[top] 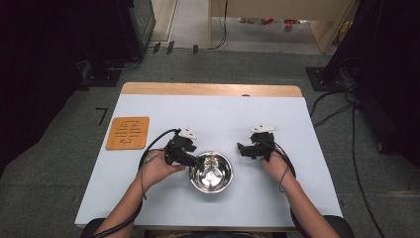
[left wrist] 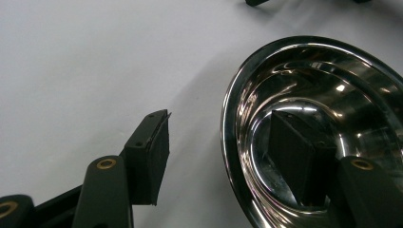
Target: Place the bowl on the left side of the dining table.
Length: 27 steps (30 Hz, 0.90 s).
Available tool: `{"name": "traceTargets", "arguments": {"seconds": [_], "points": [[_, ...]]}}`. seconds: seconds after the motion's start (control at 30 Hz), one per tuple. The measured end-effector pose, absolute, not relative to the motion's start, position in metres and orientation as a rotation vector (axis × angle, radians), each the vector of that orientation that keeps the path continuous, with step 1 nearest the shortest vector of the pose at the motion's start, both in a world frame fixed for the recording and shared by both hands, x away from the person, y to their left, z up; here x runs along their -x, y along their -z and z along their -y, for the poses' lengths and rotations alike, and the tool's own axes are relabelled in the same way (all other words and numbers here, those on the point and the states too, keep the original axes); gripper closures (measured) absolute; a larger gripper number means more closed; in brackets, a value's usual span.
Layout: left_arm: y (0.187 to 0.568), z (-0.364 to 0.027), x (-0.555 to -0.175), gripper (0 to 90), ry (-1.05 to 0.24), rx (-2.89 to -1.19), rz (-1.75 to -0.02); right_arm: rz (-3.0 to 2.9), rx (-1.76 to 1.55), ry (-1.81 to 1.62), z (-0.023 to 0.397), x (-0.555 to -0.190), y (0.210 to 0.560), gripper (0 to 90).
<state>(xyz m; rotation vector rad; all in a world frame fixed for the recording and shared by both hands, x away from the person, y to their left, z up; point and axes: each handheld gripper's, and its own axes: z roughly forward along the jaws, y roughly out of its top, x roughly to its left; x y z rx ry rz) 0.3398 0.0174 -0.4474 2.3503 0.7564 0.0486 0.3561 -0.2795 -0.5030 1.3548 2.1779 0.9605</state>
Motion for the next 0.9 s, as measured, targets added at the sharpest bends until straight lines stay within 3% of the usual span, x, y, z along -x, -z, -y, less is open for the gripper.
{"name": "traceTargets", "arguments": {"seconds": [0.37, 0.63, 0.9], "points": [[0.4536, -0.0134, -0.3396, 50.5, 0.006, -2.385, -0.787, -2.179, -1.354, -0.96, 0.2796, -0.3561, 0.503, 11.7], [0.4559, -0.0109, -0.3414, 63.1, 0.058, -2.408, -0.836, -2.178, -1.354, -0.96, 0.2796, -0.3561, 0.503, 11.7], [0.4578, -0.0098, -0.3424, 68.1, 0.076, -2.423, -0.858, -2.179, -1.354, -0.96, 0.2796, -0.3561, 0.503, 11.7]]}}
